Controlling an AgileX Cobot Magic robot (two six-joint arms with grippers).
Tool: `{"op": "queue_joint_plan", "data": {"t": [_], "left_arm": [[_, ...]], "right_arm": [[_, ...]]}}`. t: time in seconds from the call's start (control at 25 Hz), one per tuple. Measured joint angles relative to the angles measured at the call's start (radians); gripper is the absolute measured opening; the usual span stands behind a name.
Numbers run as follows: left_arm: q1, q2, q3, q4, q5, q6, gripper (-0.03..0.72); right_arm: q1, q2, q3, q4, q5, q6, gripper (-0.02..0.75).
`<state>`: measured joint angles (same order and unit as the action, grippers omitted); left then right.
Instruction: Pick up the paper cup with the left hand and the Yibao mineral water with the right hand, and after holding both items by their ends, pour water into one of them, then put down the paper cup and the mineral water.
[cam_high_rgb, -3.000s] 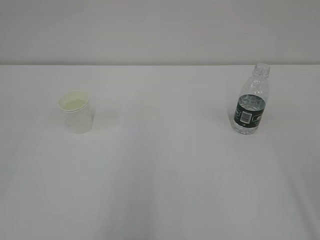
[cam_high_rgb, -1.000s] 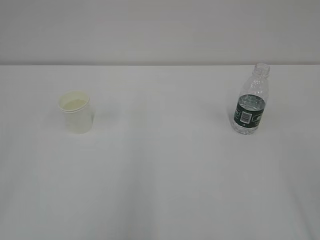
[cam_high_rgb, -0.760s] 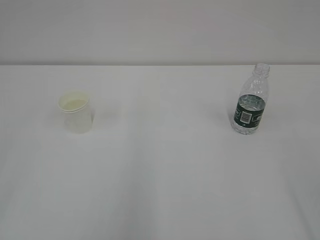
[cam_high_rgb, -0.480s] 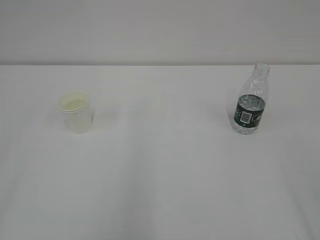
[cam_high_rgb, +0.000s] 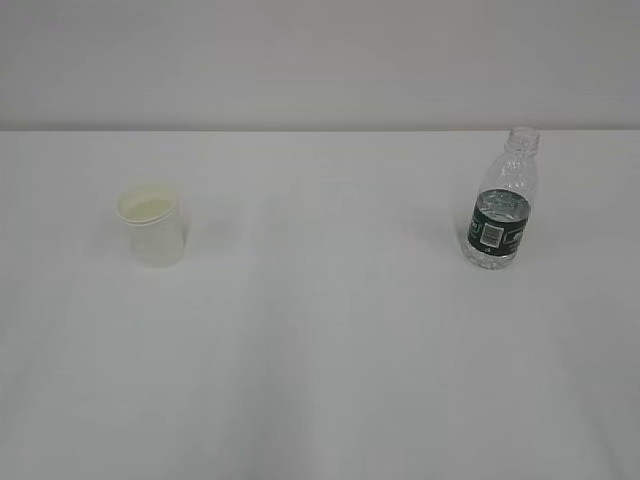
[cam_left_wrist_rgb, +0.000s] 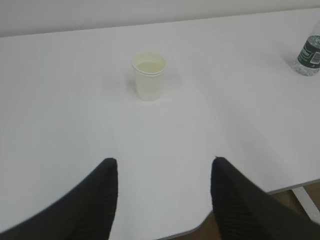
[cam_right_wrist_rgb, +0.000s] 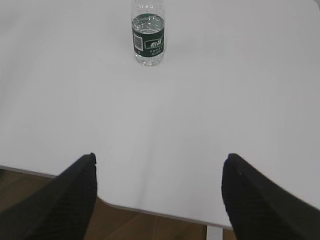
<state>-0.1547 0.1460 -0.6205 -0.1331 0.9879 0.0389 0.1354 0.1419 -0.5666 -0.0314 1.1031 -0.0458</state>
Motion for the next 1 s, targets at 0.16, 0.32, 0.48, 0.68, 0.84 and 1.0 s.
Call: {"op": "queue_joint_plan", "data": {"t": [0.16,0.32,0.48,0.68,0.84,1.0], "left_arm": [[0.0,-0.006,0.0,0.0,0.0,0.018,0.417],[0.0,-0.021,0.02,0.0,-0.009,0.024,0.4],[0.0,-0.056,0.07,0.0,-0.031,0.028,0.397],[0.0,-0.092,0.089,0.002,-0.041,0.03,0.396],[0.0,-0.097,0.089,0.008,-0.042,0.034,0.396],[0.0,-0.097,0.089,0.01,-0.042,0.065,0.395]], "right_arm": [[0.0,-0.018,0.014,0.006,-0.02,-0.004,0.588],[0.0,-0.02,0.031,0.021,-0.024,-0.025,0.588],[0.0,-0.021,0.032,0.031,-0.029,-0.031,0.588],[0.0,-0.021,0.032,0.031,-0.035,-0.044,0.588],[0.0,-0.021,0.032,0.031,-0.035,-0.047,0.588],[0.0,-0.028,0.032,0.031,-0.035,-0.064,0.588]]}}
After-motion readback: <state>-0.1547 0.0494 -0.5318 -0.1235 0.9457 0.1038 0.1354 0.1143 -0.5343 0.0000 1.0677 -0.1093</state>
